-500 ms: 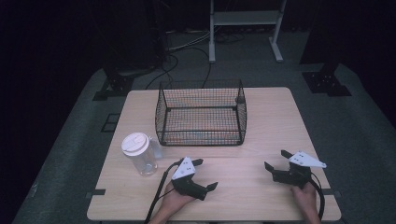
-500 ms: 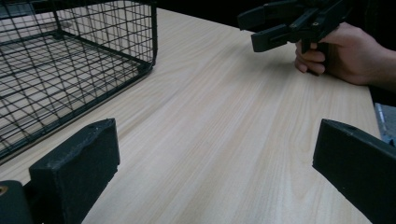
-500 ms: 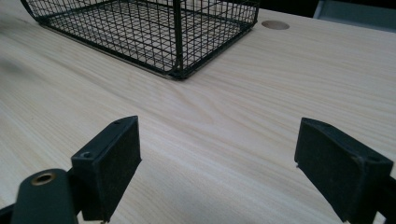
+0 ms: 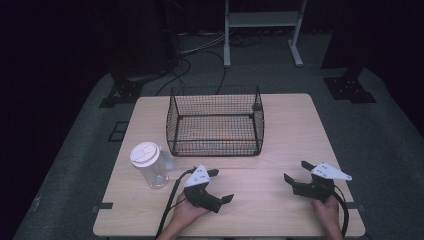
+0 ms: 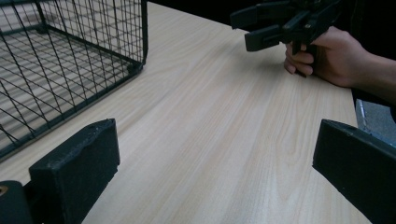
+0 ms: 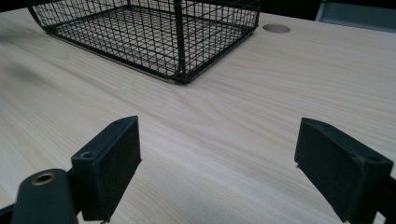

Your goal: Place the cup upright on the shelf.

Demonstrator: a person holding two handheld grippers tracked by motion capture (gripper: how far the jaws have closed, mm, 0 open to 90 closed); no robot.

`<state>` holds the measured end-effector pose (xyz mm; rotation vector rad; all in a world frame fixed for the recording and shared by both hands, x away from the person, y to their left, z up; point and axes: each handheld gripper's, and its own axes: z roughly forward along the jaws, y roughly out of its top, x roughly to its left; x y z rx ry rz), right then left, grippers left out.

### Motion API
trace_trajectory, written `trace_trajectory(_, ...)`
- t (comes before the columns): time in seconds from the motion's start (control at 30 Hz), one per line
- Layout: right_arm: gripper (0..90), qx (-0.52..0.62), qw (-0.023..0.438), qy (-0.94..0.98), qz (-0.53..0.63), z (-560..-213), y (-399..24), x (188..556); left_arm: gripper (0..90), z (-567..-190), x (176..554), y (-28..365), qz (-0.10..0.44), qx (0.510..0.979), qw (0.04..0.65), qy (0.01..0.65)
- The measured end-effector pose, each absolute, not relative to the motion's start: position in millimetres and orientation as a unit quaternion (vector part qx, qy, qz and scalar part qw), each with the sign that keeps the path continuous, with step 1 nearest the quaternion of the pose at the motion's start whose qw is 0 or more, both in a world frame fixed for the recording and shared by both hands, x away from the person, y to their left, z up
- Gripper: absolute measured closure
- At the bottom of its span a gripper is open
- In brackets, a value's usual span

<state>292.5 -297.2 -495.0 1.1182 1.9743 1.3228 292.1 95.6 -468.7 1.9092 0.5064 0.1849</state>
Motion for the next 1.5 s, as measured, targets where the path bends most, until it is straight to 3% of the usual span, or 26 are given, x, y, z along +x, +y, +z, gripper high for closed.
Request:
trace_trajectory(0.13,13.5,0.407,0.261,0.735,0.475,-495.5,-294.0,292.7,0.0,-459.1,286.2,102.6,0.101,0.803,0.551,0.203)
trace_trajectory(0.43,13.5,0.412,0.260,0.733,0.475,-495.5,-294.7,292.9,0.0,-442.9,279.3,119.4,0.078,0.812,0.542,0.205)
trace_trajectory(0.6,13.5,0.410,0.262,0.736,0.471,-495.6,-293.5,293.0,0.0,-426.6,271.1,132.3,0.110,0.813,0.536,0.200)
trace_trajectory(1.5,13.5,0.411,0.263,0.738,0.466,-495.8,-292.6,293.0,0.0,-378.3,231.8,207.4,0.161,0.816,0.513,0.213)
